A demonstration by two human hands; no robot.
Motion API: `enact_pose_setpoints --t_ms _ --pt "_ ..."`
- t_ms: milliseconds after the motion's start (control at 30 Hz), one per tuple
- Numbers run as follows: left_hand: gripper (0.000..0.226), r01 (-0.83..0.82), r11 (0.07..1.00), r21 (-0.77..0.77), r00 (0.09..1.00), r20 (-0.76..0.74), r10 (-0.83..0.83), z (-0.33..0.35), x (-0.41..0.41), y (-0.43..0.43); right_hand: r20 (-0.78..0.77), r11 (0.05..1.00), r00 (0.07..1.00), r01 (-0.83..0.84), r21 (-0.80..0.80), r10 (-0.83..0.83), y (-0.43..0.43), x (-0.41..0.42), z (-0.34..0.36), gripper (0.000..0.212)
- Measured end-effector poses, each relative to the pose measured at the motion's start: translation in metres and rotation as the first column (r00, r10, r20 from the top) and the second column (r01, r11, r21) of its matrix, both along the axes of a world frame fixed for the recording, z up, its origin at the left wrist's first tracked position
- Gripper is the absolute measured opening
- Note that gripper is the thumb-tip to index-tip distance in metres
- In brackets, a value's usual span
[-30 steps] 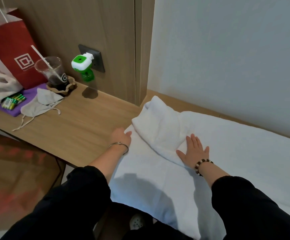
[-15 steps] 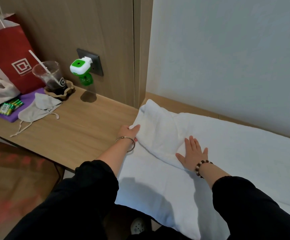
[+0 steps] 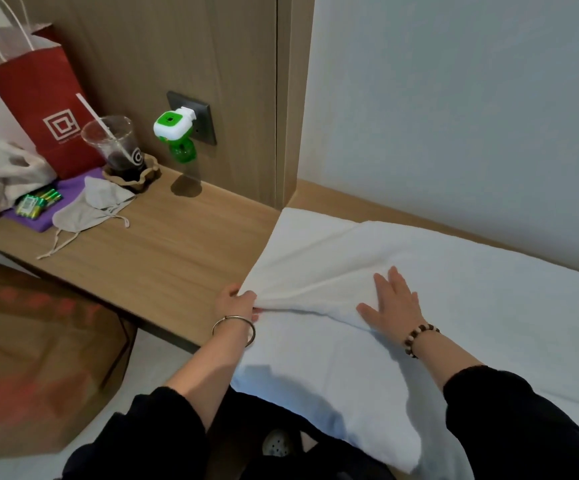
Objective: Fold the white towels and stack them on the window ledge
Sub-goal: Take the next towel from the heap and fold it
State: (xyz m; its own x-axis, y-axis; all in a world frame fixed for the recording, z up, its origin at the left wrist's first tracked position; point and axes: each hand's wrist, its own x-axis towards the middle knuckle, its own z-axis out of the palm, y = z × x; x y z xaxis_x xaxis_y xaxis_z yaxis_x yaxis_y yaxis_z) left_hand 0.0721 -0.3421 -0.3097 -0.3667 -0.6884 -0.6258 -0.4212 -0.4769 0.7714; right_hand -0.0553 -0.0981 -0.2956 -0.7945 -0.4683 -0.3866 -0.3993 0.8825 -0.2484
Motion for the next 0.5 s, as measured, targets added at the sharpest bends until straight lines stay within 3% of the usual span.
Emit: enact_pose_setpoints --t_ms 33,67,100,133,167,200,233,300,500 --pt "0.049 0.099 0.978 -0.183 0.994 0.062 -0.089 0.003 0.001 0.000 -0.008 1.000 1.000 -0.017 -0.004 0.017 0.008 0.005 0.002 0.081" --pt "0.063 0.244 0.884 -0.400 0.969 0.138 -0.205 0.006 0.003 0.003 -0.020 0.998 0.999 -0.048 0.032 0.048 0.018 0.011 0.003 0.083" --pt "0.069 0.406 0.679 -0.611 0.912 0.225 -0.343 0.012 0.005 0.010 -0.035 0.993 0.996 -0.077 0.094 0.080 0.029 0.018 0.002 0.085" --pt "0.071 0.545 0.384 -0.745 0.807 0.341 -0.483 0.018 0.005 0.020 -0.053 0.983 0.994 -0.091 0.159 0.101 0.039 0.023 0.000 0.086" --pt "0.072 0.653 0.078 -0.754 0.646 0.499 -0.578 0.020 0.003 0.031 -0.075 0.974 0.992 -0.084 0.209 0.101 0.048 0.028 -0.002 0.084" --pt "0.074 0.715 -0.161 -0.680 0.473 0.642 -0.604 0.021 -0.001 0.044 -0.099 0.970 0.992 -0.055 0.235 0.080 0.055 0.030 -0.004 0.081" --pt "0.075 0.765 -0.304 -0.569 0.324 0.746 -0.582 0.014 -0.005 0.054 -0.124 0.970 0.991 -0.011 0.245 0.043 0.061 0.032 -0.006 0.076" --pt "0.073 0.833 -0.366 -0.415 0.180 0.829 -0.530 0.002 -0.012 0.069 -0.159 0.964 0.986 0.092 0.248 -0.054 0.072 0.034 -0.009 0.070" --pt "0.066 0.883 -0.341 -0.322 0.148 0.882 -0.448 -0.017 -0.028 0.077 -0.185 0.965 0.977 0.146 0.219 -0.106 0.090 0.027 -0.025 0.072"
